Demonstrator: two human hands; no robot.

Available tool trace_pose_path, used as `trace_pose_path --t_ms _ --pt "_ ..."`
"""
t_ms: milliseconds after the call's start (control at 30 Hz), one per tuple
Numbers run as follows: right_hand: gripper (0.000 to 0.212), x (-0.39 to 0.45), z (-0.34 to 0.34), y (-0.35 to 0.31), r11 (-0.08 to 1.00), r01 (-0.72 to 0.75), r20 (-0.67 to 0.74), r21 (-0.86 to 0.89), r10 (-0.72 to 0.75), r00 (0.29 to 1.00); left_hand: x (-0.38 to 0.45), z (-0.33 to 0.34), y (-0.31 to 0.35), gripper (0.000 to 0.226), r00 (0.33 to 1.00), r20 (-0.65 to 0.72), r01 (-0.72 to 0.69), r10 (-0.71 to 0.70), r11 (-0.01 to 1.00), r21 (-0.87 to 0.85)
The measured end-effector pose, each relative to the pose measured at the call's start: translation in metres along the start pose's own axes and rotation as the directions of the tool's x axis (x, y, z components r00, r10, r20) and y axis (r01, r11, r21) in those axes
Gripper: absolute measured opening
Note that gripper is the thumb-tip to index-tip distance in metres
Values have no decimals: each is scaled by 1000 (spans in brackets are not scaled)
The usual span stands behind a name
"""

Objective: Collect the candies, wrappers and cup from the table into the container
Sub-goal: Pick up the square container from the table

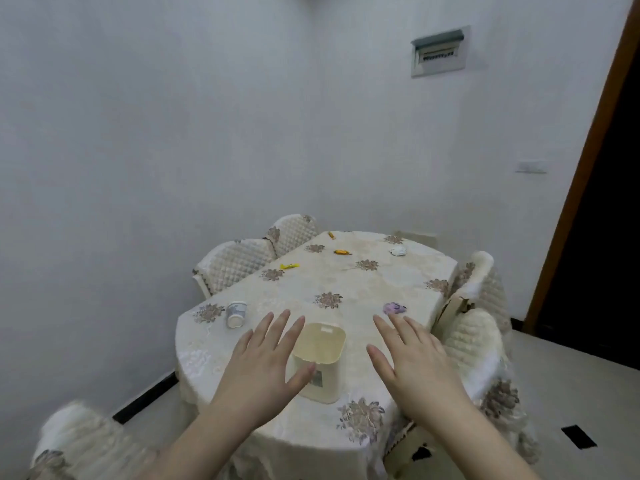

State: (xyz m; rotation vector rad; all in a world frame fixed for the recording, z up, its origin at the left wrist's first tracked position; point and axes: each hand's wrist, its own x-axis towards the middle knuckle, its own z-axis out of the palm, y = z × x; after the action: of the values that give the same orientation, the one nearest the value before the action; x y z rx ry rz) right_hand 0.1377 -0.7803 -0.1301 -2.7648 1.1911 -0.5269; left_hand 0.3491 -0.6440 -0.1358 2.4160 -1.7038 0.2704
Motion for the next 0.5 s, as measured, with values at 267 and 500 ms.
trace_pose_path --t_ms 267,500 --pt "60 91 54 2 999 27 46 -16 -27 999 87 56 -44 76 999 -4 46 -46 999 15" --pt "58 156 109 -3 999 19 144 -27 -15 990 150 119 -84 76 994 105 16 -10 998 -60"
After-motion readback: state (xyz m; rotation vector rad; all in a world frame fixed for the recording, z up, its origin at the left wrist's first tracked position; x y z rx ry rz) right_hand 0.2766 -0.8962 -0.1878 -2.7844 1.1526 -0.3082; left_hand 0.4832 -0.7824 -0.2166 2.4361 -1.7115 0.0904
